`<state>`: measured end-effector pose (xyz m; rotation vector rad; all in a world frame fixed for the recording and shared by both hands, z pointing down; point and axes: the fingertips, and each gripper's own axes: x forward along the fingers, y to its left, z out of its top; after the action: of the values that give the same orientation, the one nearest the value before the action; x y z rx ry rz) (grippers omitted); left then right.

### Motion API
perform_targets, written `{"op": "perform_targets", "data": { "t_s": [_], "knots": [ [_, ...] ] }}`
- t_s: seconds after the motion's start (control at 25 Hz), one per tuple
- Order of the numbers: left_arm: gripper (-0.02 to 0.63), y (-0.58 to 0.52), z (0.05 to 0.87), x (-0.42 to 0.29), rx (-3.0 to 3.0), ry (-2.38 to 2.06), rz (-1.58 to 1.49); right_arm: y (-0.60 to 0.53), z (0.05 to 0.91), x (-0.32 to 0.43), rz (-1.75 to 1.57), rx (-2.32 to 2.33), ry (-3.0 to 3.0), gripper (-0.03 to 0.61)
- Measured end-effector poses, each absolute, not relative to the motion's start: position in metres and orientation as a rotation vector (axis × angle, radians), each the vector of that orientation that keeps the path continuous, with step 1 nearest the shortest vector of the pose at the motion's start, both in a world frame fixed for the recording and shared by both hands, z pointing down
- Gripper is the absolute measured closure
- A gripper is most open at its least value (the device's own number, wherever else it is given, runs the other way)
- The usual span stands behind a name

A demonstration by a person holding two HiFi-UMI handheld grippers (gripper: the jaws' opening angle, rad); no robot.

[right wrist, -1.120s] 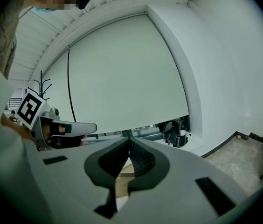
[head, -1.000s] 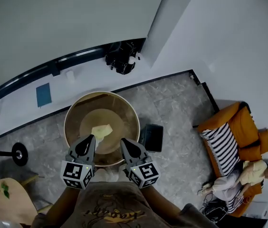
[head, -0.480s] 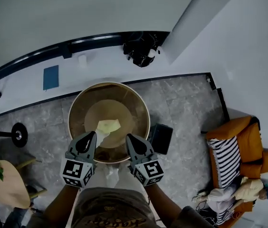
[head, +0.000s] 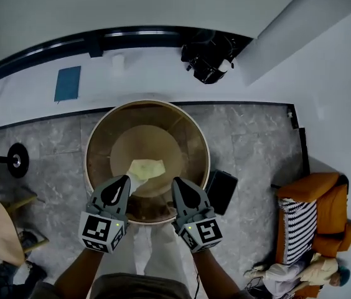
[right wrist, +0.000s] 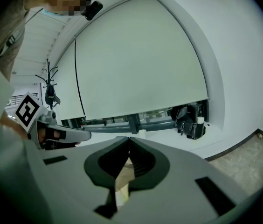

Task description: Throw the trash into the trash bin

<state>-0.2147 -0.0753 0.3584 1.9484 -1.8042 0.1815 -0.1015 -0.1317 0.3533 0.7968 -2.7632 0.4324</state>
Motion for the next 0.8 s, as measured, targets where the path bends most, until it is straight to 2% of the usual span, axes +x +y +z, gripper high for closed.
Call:
{"op": "perform_targets", "data": {
  "t_s": [0.36,0.6,0.64,0.68,0.8],
  "knots": [
    [0.595,-0.083,0.451,-0.205,1.945,-1.757,0.207,-0.135,0.437,-0.114,0.523,0.756,-2.762,0.561],
    [0.595,-0.076,0.476,-0.205,1.916,-1.755,0.217,-0.123,0.469,-0.118,0.564,0.695,-2.746,0.558],
    [0.595,-0.076,0.477,-0.204,1.916,-1.752,0.219,-0.122,0.474,-0.117,0.580,0.681,-2.737,0.517],
    [0.595,-0.076,0.479,-0.202,1.916,-1.748,0.221,-0.121,0.479,-0.118,0.598,0.665,-2.726,0.442],
    [0.595,-0.076,0.483,-0.197,1.917,-1.728,0.226,-0.121,0.491,-0.121,0.602,0.636,-2.716,0.322]
  ]
}}
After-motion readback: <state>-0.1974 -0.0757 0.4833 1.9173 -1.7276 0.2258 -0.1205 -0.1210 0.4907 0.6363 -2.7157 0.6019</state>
